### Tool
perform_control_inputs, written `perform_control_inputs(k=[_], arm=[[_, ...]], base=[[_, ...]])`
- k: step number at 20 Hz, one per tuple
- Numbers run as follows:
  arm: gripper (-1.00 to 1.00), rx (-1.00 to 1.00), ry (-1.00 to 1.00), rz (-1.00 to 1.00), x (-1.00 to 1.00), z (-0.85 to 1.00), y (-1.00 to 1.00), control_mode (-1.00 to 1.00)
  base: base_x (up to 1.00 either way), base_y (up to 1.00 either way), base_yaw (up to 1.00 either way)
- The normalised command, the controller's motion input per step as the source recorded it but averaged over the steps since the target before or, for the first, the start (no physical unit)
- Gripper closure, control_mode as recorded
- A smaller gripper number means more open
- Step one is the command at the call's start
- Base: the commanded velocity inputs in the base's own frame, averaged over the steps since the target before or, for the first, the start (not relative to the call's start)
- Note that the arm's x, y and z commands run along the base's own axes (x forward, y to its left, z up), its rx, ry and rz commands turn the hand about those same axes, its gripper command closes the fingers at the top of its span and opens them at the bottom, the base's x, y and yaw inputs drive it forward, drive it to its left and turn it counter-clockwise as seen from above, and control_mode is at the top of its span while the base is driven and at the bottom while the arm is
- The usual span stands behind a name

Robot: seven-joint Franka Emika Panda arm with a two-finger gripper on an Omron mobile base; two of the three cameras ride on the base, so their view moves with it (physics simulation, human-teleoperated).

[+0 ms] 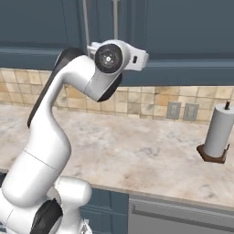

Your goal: Move the mayonnaise and shaker from the cabinet to the dining counter.

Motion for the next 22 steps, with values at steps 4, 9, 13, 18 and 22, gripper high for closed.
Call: perform_control_inputs(k=[4, 9, 13, 18, 22], arm=[[1.0, 0.0, -0.04, 0.0, -1.0, 0.11, -0.74, -1.0], [1.0, 0.0, 0.0, 0.0, -0.99, 0.0, -0.69, -1.0], [1.0, -0.01, 0.0, 0.0, -0.86, 0.0, -0.51, -1.0], [1.0, -0.01, 0.02, 0.02, -0.53, -0.08, -0.21, -1.0], [-1.0, -0.02, 0.02, 0.03, -0.19, -0.19, -0.01, -1.0]], base=[[0.0, 0.0, 0.0], [0.0, 0.0, 0.0], [0.0, 0.0, 0.0], [0.0, 0.0, 0.0], [0.0, 0.0, 0.0]])
